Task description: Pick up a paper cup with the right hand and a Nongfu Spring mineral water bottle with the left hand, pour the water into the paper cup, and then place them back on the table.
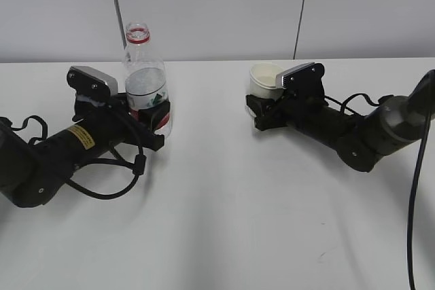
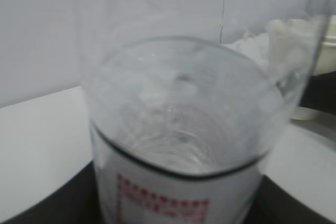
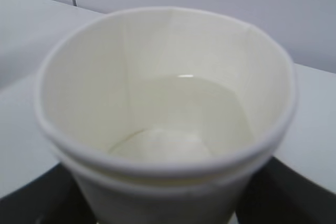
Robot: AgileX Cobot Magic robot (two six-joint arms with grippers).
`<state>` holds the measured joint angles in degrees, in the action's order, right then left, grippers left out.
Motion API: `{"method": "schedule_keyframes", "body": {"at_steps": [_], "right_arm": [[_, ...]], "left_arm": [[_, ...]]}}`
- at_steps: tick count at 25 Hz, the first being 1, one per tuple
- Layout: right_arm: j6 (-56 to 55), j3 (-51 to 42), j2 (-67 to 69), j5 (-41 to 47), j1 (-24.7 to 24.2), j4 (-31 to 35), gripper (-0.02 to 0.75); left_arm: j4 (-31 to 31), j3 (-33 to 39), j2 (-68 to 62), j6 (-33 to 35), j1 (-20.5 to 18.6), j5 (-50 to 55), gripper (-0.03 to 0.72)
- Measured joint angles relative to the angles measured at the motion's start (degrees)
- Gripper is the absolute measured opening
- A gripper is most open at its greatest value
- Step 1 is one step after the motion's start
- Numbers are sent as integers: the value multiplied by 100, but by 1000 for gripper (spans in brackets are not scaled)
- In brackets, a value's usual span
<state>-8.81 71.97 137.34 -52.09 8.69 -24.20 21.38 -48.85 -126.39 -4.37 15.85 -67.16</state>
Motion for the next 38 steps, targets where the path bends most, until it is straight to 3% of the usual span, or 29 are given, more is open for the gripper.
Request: {"method": "schedule_keyframes", "body": {"at_steps": [14,22,38], "right_arm": [[12,0,0,-121,0,-135,590],[-139,0,0,95,0,-162,643],[-286,-845,-518,259,0,-127,655]], "left_arm": [[63,0,-33,-11,0,37,477],[104,21,-59,-6,7,164,605],[-553,951,226,270,-48,189,601]]}}
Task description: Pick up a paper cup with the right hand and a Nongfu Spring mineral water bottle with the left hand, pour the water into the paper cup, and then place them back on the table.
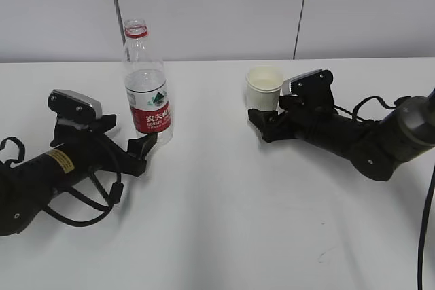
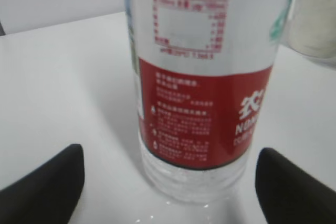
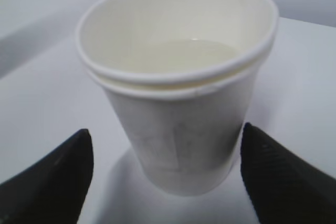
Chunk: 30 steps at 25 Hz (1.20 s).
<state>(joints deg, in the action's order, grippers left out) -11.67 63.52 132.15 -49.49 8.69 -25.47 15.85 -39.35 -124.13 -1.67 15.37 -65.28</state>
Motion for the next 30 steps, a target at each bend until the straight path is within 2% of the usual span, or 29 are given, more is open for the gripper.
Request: {"method": "schedule_keyframes", "body": {"at_steps": [6,13,20,26,30], "right_arm": [[22,-331,-69,8,0,63,655],[450,-705,-438,8,0,670,655],[1167,-738,-472,48,-10,1975,653],[1642,-805,-472,62,-109,2747,652],[1681,-805,-472,62,-357,3254,652]], "left_arm": [[-564,507,592,390,0,-5,589],[-1229,885,780,695,0,-9,587],[-1515,885,780,826,-266,-9,587],[-1534,885,780,829,-632,-9,587],[-1547,854,780,829,-874,-9,587]]}}
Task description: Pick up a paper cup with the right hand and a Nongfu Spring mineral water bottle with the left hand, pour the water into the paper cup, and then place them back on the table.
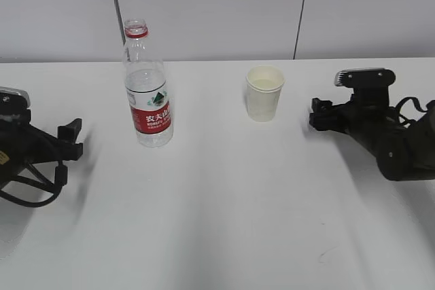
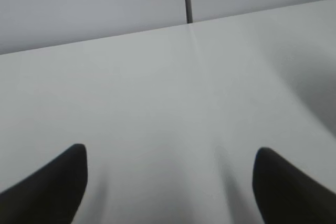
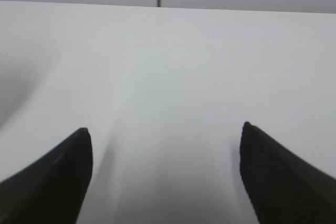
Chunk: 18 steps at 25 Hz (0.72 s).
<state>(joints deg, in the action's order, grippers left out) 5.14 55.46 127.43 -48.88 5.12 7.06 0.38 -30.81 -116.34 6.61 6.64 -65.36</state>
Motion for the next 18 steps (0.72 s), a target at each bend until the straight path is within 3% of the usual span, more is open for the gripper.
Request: {"method": "schedule_keyframes", "body": {"at_steps": [8,13,18], "right_arm": [[10,0,0,0,-681,314,650],[10,0,-15,33,-815,347,650],[10,243,-368,819,-820,309,649]], "left_arm": [[-5,-625,0,4,-197,517,587],[79,-1081,14,22,-197,1280,587],[97,-1439,368,42,-197,2419,587]]}}
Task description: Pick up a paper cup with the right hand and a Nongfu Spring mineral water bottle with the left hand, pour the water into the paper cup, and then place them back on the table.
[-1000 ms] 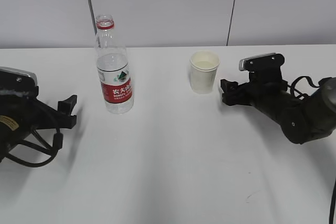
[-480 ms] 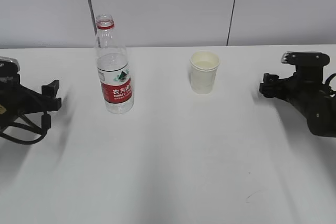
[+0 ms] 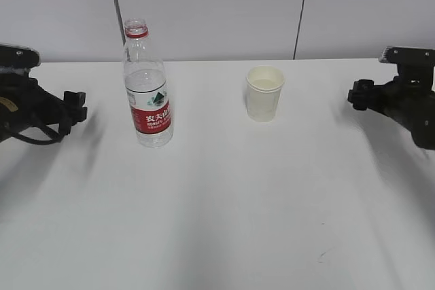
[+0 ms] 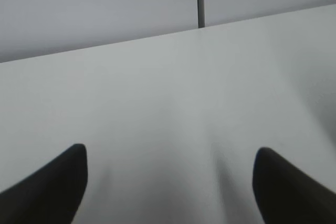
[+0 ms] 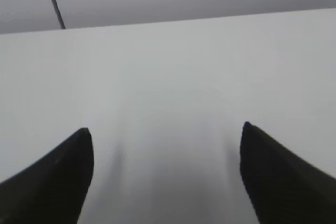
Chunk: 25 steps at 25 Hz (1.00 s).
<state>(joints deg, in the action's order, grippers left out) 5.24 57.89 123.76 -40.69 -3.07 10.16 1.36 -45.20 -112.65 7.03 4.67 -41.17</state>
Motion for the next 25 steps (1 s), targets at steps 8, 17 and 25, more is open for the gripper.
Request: {"method": "schedule_keyframes", "body": {"at_steps": [8,17,25], "right_arm": [[0,1032,-417,2445,0,73,638],[0,2646,-541,5977,0,76,595],[0,3762,-541,8406,0,-264,589]], "left_arm": [[-166,-622,531,5,-5,2160,586],[-449,-2009,606,5,-78,5300,586],[-579,-3292,606,5,-78,7469,585]]}}
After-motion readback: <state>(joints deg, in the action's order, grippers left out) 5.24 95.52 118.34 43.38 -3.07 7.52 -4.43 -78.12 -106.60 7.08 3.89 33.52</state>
